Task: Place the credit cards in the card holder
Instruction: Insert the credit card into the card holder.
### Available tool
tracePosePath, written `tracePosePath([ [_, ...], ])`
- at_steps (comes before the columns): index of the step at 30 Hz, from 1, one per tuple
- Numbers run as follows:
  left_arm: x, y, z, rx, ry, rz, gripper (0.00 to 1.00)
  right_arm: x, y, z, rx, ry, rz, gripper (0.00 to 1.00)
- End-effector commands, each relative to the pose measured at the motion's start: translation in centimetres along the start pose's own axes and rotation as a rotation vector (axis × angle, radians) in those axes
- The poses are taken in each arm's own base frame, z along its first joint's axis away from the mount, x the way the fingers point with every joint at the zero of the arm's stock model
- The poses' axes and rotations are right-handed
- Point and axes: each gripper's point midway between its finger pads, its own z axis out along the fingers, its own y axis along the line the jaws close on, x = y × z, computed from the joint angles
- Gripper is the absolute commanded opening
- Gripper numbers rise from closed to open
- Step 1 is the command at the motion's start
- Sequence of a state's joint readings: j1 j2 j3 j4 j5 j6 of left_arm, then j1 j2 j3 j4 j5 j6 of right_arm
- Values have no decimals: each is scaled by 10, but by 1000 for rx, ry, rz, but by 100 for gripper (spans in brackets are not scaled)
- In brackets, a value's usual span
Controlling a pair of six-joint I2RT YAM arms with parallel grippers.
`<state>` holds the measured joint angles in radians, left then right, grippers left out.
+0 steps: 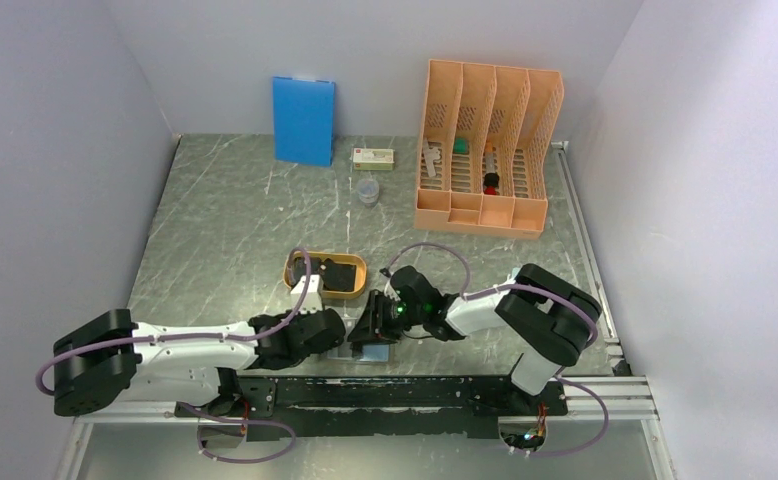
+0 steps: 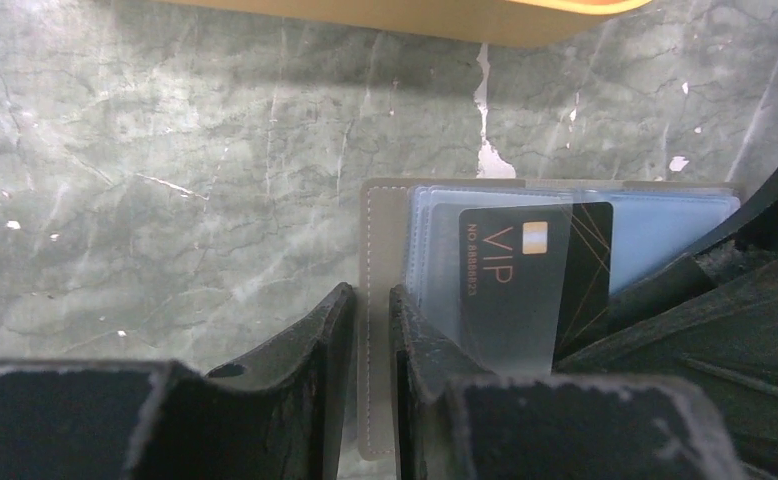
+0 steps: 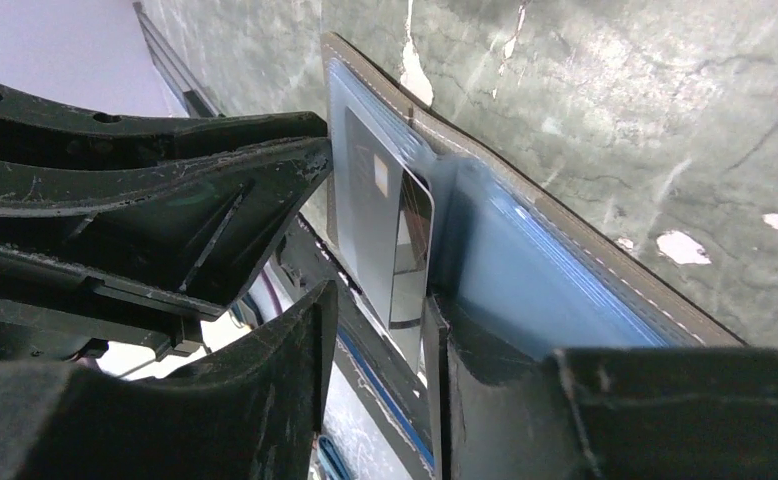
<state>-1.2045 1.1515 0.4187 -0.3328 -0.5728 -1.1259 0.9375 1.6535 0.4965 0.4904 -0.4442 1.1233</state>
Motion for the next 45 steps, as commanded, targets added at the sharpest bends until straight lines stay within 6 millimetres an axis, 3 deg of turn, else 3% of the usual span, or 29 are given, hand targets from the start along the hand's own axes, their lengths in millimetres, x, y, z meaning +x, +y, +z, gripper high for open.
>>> tracePosePath([
  [1, 28, 4, 0, 25, 112, -30, 25, 0, 1, 3, 27, -2, -27, 41],
  [22, 28, -13, -4, 128, 119, -75, 24, 0, 12, 23, 137, 42, -177, 48],
  [33, 5, 4, -16, 62, 39, -92, 26, -13, 27, 4, 192, -2, -273, 55],
  [41, -2, 13, -21, 42, 15, -98, 26, -12, 20, -4, 238, -8, -271, 55],
  [45, -4, 20, -23, 18, 5, -95, 26, -19, 15, -12, 280, -58, -281, 49],
])
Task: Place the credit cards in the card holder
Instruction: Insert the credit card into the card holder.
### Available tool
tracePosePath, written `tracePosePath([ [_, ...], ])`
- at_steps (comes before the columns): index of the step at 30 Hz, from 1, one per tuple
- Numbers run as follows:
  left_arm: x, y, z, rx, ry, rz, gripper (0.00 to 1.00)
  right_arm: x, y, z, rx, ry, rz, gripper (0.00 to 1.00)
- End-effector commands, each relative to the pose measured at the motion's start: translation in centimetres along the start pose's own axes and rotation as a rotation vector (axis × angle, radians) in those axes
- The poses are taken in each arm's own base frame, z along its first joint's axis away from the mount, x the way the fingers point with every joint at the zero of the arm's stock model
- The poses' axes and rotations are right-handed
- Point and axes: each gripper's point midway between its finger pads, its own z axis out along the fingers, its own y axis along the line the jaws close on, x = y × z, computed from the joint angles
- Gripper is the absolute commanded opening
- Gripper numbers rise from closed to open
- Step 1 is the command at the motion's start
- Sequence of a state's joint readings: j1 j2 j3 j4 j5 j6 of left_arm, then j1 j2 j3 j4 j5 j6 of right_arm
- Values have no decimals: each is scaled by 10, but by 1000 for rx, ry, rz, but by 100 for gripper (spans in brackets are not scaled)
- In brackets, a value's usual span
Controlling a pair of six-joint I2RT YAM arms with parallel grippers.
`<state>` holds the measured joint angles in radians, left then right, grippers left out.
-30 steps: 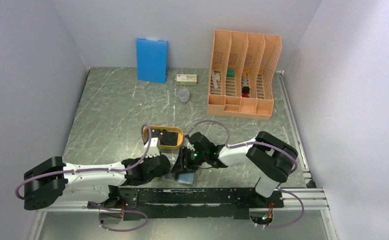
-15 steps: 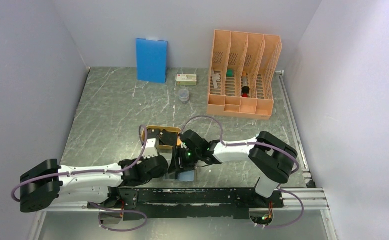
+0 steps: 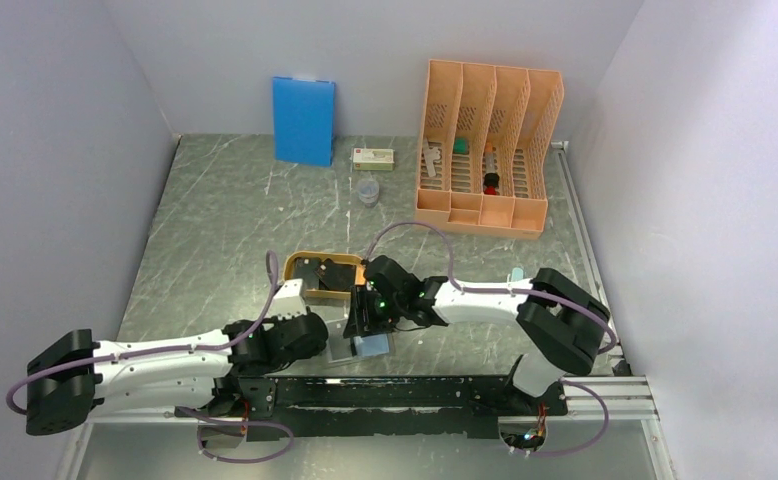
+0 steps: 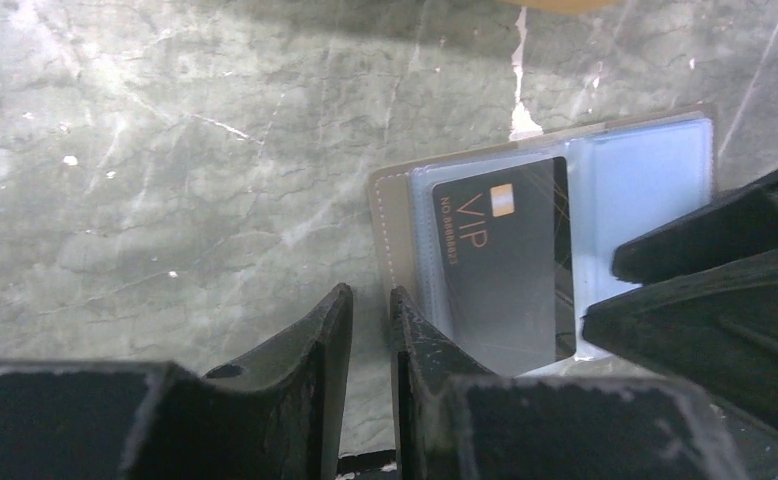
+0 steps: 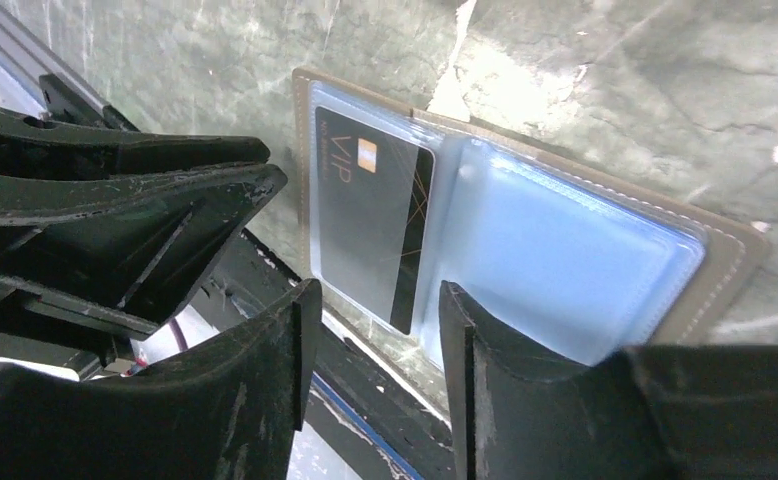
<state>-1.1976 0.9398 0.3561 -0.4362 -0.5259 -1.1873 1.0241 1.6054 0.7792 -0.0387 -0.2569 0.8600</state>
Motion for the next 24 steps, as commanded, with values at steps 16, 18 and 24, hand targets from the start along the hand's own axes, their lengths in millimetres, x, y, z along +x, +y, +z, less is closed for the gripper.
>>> tracePosePath([
  [16, 8, 15, 8, -75, 12, 20, 24, -15, -24, 7, 156, -57, -50, 9],
  [18, 10, 13, 10, -67, 18, 22, 23, -13, -24, 10, 153, -46, -55, 8],
  [24, 13, 10, 12, -63, 31, 25, 21, -6, -18, 15, 148, -18, -86, 6],
])
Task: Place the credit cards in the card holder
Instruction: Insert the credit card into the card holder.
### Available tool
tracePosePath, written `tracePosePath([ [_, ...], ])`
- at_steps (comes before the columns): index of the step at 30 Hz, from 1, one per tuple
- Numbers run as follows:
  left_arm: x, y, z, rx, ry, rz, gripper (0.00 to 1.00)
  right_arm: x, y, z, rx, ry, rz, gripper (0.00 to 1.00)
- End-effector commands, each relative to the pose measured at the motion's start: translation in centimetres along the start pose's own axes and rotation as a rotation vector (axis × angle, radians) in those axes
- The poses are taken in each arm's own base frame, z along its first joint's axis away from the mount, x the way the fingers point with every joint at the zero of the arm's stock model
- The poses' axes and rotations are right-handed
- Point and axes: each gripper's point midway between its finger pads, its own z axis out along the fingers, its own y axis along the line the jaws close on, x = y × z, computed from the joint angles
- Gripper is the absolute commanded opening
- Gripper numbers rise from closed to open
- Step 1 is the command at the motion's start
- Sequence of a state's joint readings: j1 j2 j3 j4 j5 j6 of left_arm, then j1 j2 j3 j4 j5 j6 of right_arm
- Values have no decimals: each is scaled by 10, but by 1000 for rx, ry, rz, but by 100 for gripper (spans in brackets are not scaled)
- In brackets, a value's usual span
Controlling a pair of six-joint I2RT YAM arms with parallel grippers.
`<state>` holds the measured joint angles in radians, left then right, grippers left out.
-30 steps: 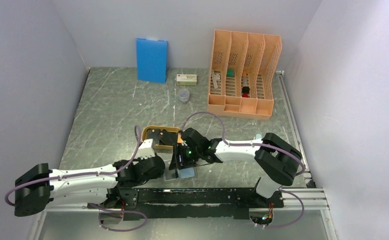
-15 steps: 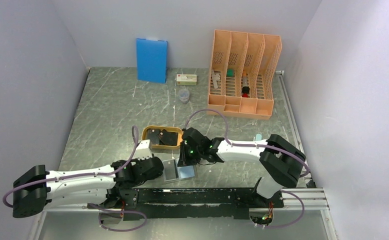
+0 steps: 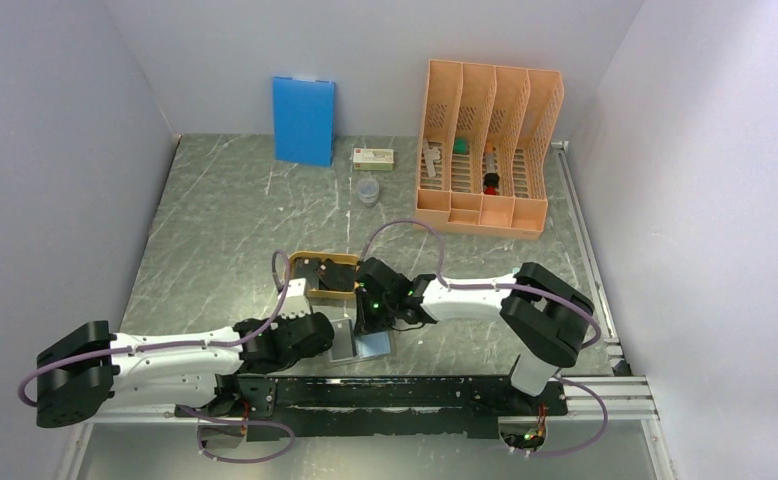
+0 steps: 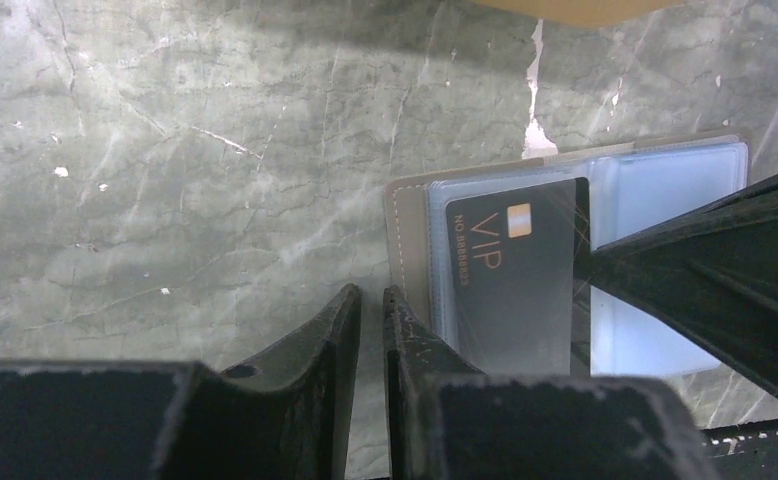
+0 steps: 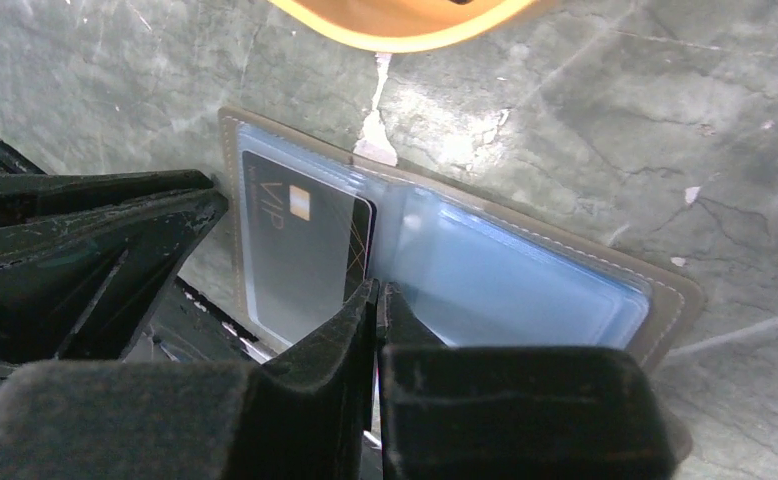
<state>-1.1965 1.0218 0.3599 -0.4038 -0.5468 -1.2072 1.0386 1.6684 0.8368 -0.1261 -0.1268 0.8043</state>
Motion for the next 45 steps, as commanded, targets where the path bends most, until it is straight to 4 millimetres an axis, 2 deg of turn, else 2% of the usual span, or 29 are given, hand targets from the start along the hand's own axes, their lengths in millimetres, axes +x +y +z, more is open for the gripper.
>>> tracePosePath([
  [1, 10, 5, 3, -12, 37, 22, 21, 1, 9, 3, -6, 9, -42, 6],
  [10, 13, 1, 4, 0, 51, 20, 19, 4, 23, 5, -42, 23, -42, 5],
  [14, 6, 5, 0, -23, 33, 14, 19, -2, 23, -4, -31, -5, -39, 4],
  [17, -4, 10, -8, -34, 1, -2, 20, -10, 27, -21, -33, -47, -49, 6],
  [23, -33, 13, -32, -26, -80, -50, 22, -22, 29, -50, -16, -109, -79, 19],
  [28, -67, 18, -55, -27, -188, -68, 29, -52, 19, -78, 49, -263, -111, 23],
  [32, -91, 9, -65, 6, -262, -40, 40, -73, 17, -100, 49, -390, -129, 41],
  [36, -104, 3, -65, -25, -275, -25, 46, -77, 12, -104, 47, -416, -139, 53],
  [41, -120, -5, -51, -7, -251, -9, 48, -78, 0, -91, -1, -372, -83, 54],
  [45, -136, 4, -35, -3, -180, -66, 47, -90, 13, -98, -79, -433, -87, 54],
])
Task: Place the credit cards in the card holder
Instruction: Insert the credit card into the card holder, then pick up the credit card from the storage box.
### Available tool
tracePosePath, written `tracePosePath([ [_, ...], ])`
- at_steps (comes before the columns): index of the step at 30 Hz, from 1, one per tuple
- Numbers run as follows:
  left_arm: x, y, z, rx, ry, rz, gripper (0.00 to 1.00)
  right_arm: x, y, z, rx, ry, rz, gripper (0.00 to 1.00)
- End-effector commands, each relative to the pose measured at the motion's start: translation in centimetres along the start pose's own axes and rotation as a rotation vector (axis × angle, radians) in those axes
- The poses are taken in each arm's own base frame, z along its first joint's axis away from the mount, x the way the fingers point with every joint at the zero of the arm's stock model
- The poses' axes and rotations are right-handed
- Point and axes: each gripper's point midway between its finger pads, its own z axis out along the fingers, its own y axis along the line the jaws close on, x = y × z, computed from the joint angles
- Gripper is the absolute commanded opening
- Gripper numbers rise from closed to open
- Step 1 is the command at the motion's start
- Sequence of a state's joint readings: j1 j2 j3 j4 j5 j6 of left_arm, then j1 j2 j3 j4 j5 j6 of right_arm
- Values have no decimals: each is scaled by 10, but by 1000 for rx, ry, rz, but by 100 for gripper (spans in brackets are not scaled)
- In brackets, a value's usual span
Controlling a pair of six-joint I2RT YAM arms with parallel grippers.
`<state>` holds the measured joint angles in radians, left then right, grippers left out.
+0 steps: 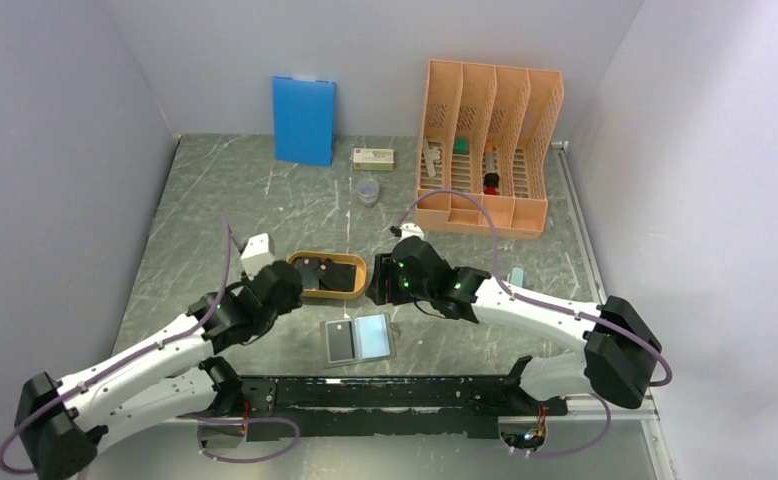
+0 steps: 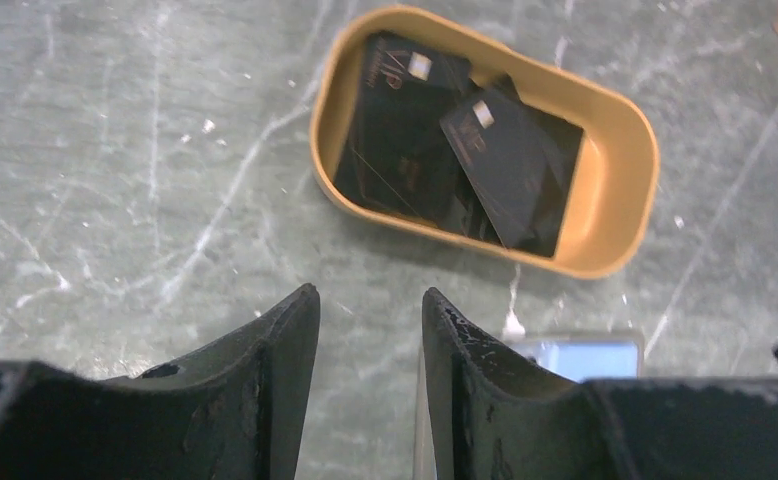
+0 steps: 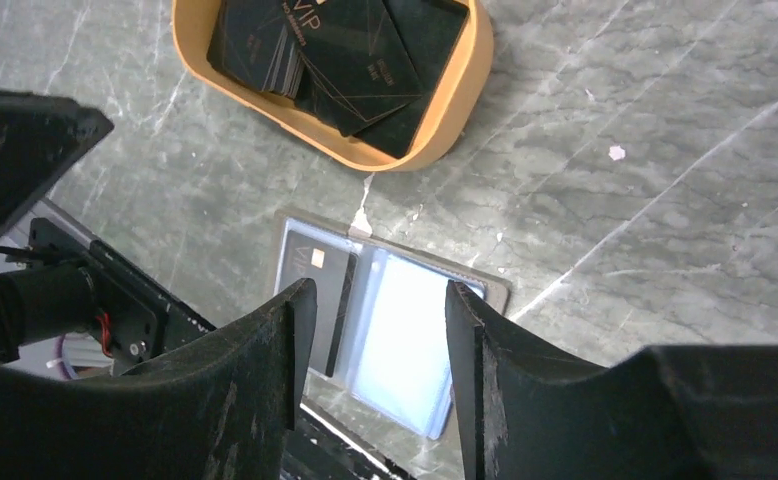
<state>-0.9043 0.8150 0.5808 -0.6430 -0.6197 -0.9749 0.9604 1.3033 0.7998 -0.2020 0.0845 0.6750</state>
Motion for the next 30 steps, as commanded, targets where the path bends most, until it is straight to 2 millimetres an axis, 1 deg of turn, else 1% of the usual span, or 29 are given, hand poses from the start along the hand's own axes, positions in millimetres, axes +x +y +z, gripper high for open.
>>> tracePosePath([
  [1, -19, -16, 11, 90, 52, -8, 47, -22, 23, -2, -124, -87, 9, 54],
  [3, -24, -19, 14, 103, 57, -32, 47, -31, 33, 1, -170, -100, 12, 54],
  [5, -24, -20, 17, 112, 70, -55, 47, -38, 40, 11, -192, -75, 17, 54],
  [10, -18, -14, 26, 95, 104, -97, 47, -45, 48, 49, -186, -13, 16, 56],
  [13, -20, -14, 26, 102, 106, -108, 48, -48, 49, 73, -163, 11, -12, 60],
  [14, -21, -14, 26, 103, 105, -108, 47, -45, 46, 84, -144, 31, -19, 61],
  [15, -22, -14, 26, 103, 102, -107, 47, -45, 46, 92, -134, 39, -24, 62],
  [20, -21, -12, 24, 106, 107, -100, 47, -44, 41, 120, -102, 80, -40, 66],
  [27, -14, -7, 26, 98, 119, -103, 46, -35, 21, 143, -32, 109, -68, 66],
  [30, -11, -5, 26, 96, 126, -102, 46, -28, 18, 150, -40, 135, -65, 67],
])
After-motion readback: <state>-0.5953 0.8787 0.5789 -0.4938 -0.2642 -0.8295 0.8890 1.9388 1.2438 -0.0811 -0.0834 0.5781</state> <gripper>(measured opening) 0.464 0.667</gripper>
